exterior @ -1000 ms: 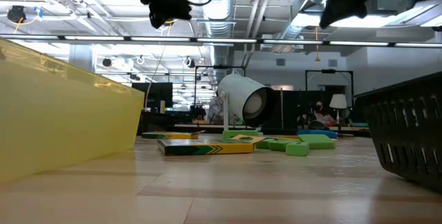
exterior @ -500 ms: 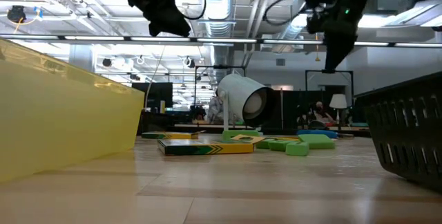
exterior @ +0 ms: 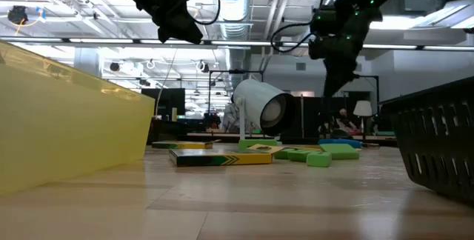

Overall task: Pick & Place School Supplies
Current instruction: Put the blue hole puncher into the bottom black bin

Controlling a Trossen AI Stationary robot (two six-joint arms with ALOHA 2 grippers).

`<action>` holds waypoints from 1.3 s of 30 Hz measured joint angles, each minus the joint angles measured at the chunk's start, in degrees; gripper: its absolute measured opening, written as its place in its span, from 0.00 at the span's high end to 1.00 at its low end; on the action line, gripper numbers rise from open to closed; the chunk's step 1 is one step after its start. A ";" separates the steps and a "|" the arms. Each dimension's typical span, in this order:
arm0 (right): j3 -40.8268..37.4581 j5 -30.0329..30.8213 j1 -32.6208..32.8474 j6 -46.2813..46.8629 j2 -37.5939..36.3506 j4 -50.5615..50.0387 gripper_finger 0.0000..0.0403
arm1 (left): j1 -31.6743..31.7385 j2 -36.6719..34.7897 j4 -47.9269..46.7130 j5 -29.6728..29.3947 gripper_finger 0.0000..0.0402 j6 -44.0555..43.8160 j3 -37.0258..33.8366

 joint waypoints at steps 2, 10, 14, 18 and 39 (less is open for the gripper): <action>0.00 -7.35 -0.70 1.65 0.57 4.30 0.80 | 0.00 0.00 0.37 -0.36 0.75 -0.13 -0.02; 0.02 -30.35 -2.87 7.53 -0.97 17.83 0.80 | 0.00 0.00 1.36 -2.82 0.75 -2.40 -0.02; 0.02 -30.58 -4.66 5.70 -1.48 17.50 0.80 | 0.00 0.00 2.78 -4.33 0.75 -3.35 -0.02; 0.02 -28.75 -7.81 2.73 -1.48 13.01 0.80 | 0.08 0.00 3.38 -6.34 0.75 -5.71 -0.02; 0.22 -9.65 -11.03 -9.26 10.18 -2.69 0.67 | 5.02 0.00 3.62 -6.24 0.75 -6.16 -0.02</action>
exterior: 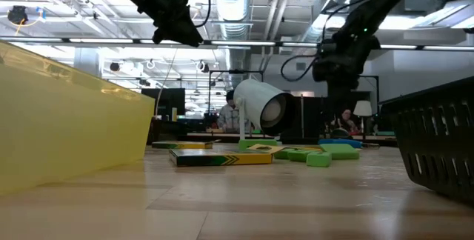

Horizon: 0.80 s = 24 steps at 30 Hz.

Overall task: Pick & Place School Supplies
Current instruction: Put the blue hole puncher into the bottom black bin

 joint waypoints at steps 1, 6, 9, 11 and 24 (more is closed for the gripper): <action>0.22 1.78 0.50 0.00 0.59 -0.68 0.64 | 0.17 0.00 0.00 0.02 0.75 0.02 0.00; 2.04 7.68 2.40 -0.26 3.15 -0.89 0.48 | 0.19 0.00 -0.02 0.12 0.75 1.51 0.00; 3.43 7.75 2.31 -0.42 4.89 -1.19 0.43 | 0.19 0.00 -0.03 0.22 0.75 1.66 0.00; 4.14 8.75 2.04 -0.55 6.06 -2.16 0.42 | 0.19 0.00 -0.04 0.33 0.75 1.88 0.00; 5.11 13.70 -1.65 -3.27 9.13 -4.44 0.49 | 0.50 0.00 -0.05 0.06 0.75 2.08 0.00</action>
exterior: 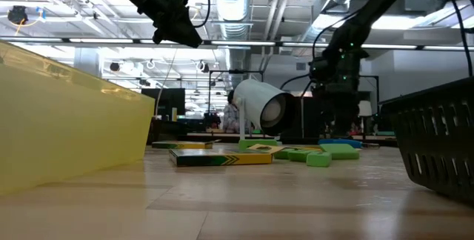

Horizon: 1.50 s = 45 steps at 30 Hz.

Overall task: Pick & Place School Supplies
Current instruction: Put the blue hole puncher into the bottom black bin

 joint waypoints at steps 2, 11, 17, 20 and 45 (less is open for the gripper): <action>0.01 -0.01 0.00 0.12 0.00 -0.20 0.49 | -0.01 0.00 -0.01 0.00 0.75 0.00 0.00; -1.95 -1.44 3.07 2.24 -0.02 0.49 0.48 | -0.01 0.00 0.01 0.02 0.75 0.00 0.00; -4.14 -0.41 3.41 4.56 -0.02 5.08 0.49 | 0.00 0.00 0.00 0.04 0.75 2.21 0.00; -4.55 1.40 2.47 4.75 -0.02 5.10 0.50 | 0.01 0.00 0.01 0.04 0.75 2.74 -0.01; -5.40 2.54 3.11 7.25 3.39 7.94 0.49 | 1.51 0.00 -1.53 -0.59 0.75 4.09 -0.02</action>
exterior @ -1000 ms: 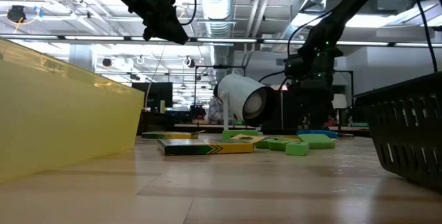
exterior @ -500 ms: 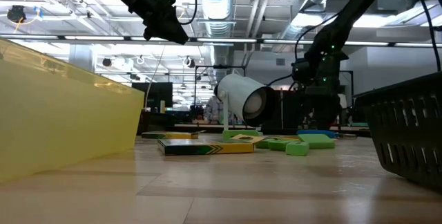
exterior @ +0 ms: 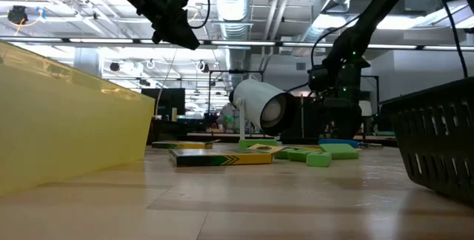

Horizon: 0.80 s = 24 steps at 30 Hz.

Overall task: Pick & Place School Supplies
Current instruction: Put the blue hole puncher into the bottom black bin

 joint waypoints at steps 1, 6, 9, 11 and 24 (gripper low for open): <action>0.02 0.09 0.29 0.66 0.23 -0.11 0.50 | 0.34 0.00 -0.14 0.02 0.75 0.00 0.00; -0.02 0.49 0.37 2.96 0.50 0.24 0.56 | 1.12 0.00 -0.91 0.00 0.75 0.00 0.00; -0.07 0.22 -0.19 2.94 0.54 0.50 0.72 | 1.14 0.00 -0.93 0.00 0.75 0.00 0.00; -0.12 -1.17 -0.51 2.77 0.63 0.56 0.88 | 1.12 0.00 -0.93 0.02 0.75 0.00 0.00; 6.60 -7.55 -3.04 1.15 0.53 -6.21 0.93 | 1.12 0.00 -1.05 0.03 0.75 0.00 0.00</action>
